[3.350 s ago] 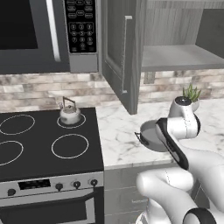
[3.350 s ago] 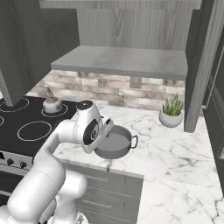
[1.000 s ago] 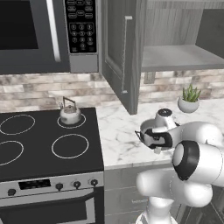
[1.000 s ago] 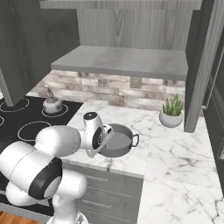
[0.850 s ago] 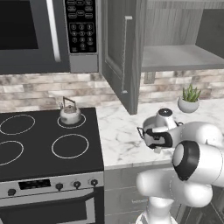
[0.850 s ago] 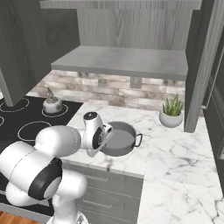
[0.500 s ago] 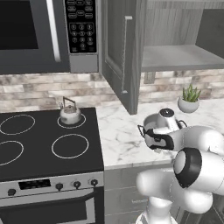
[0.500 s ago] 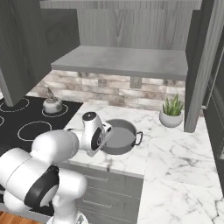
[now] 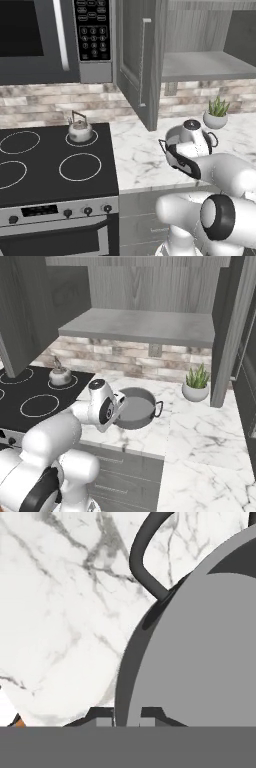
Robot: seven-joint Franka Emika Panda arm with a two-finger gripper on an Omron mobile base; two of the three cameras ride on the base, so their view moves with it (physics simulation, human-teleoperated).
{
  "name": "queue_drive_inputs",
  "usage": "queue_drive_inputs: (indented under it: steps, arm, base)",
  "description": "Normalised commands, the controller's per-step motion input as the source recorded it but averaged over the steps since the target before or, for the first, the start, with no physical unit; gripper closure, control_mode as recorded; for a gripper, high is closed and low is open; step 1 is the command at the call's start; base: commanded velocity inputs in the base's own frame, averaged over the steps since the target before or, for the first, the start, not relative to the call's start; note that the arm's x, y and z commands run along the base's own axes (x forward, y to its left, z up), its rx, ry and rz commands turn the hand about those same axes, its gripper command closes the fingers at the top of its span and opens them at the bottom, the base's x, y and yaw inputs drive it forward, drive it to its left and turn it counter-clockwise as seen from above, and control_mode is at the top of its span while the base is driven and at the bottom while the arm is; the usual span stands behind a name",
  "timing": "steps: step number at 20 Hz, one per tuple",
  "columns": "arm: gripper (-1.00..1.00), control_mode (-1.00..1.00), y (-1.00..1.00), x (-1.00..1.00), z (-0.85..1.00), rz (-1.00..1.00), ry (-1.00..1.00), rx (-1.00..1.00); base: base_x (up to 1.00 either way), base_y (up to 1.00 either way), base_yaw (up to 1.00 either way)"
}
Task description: Pick the kettle from the cabinet and place it on a stove burner. Then pick the pot from the counter and place it on another stove burner. Finally, turn both burners on.
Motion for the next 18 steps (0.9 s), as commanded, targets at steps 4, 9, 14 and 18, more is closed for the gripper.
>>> queue_drive_inputs:
  steps: [4, 9, 14, 18]
  arm:
    - [1.00, -1.00, 0.00, -0.14, 0.39, 0.00, 0.04, -0.04]
    - [1.00, -1.00, 0.00, -0.19, 0.36, 0.00, 0.04, -0.02]
    - [1.00, -1.00, 0.00, -0.31, 0.30, 0.00, 0.03, 0.00]
    - [1.00, -1.00, 0.00, -0.32, 0.34, 0.00, 0.02, 0.00]
  base:
    - [0.00, 0.00, 0.00]
    - [0.00, 0.00, 0.00]
    - [0.00, 0.00, 0.00]
    - [0.00, 0.00, 0.00]
